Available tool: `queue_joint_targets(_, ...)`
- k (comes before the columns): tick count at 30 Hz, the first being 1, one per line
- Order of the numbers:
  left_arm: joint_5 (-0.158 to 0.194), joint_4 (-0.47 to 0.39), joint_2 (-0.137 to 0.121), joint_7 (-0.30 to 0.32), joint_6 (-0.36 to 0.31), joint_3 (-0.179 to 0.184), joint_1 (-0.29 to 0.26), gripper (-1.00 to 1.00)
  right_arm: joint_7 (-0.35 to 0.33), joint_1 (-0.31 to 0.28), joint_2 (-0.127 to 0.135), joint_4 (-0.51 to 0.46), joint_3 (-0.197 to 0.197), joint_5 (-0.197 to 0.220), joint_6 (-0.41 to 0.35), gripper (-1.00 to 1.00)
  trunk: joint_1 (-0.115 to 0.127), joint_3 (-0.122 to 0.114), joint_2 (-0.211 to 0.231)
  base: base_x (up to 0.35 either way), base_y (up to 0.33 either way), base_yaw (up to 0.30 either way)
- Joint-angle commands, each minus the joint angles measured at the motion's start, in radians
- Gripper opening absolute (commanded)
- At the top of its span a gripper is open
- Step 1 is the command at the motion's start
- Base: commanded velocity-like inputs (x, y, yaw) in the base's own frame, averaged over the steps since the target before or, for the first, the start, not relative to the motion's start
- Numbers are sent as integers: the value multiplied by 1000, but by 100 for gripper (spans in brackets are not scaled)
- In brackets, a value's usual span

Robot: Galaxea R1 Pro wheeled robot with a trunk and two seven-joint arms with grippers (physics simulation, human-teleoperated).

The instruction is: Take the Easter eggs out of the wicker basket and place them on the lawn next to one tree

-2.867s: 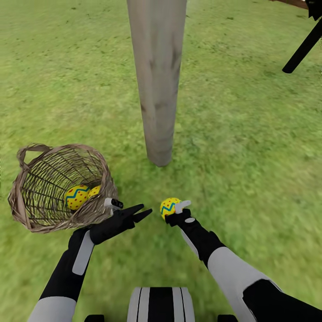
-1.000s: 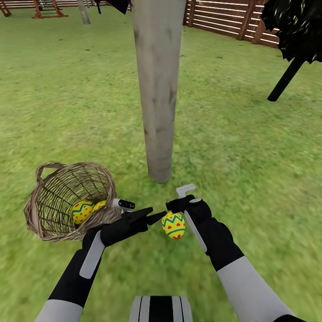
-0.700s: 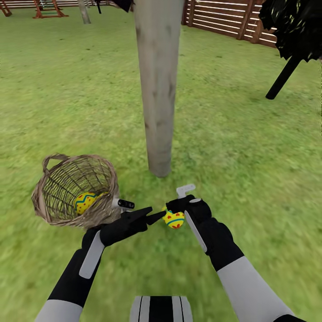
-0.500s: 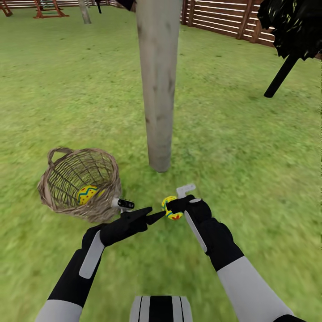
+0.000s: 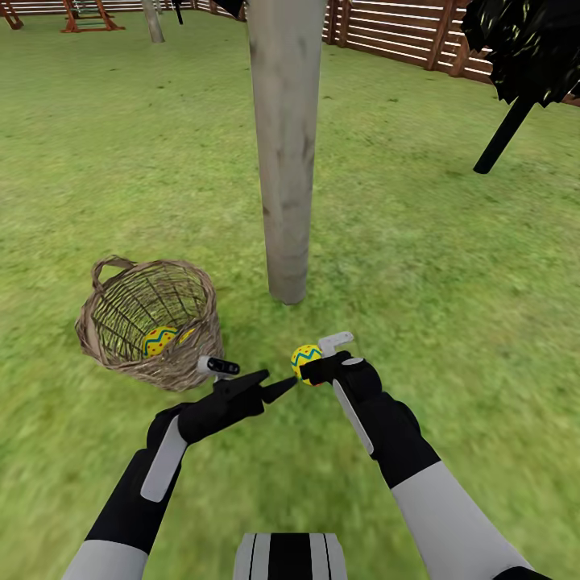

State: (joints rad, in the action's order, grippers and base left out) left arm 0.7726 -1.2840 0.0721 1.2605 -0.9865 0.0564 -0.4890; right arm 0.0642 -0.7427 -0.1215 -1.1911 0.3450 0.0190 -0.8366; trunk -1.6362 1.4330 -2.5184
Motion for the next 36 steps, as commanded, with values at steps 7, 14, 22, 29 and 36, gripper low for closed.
queue_joint_targets(7,12,1,-1,0,-7,0,0,100,6,-1,0,-1,2,3,-4,100,0,1,0,0,0,0)
queue_joint_targets(14,13,0,0,1,-6,2,0,100,6,0,0,-1,2,3,-5,100,0,1,0,0,0,0)
queue_joint_targets(22,14,-1,0,2,-6,1,0,100,6,0,-1,-1,2,3,-4,100,0,1,0,0,111,0)
queue_joint_targets(29,14,-2,0,2,-6,0,0,100,6,0,-1,-1,2,3,-4,100,0,1,0,0,286,0)
queue_joint_targets(36,14,-3,0,2,-7,0,0,100,6,0,0,-1,2,3,-4,100,0,1,0,0,294,0)
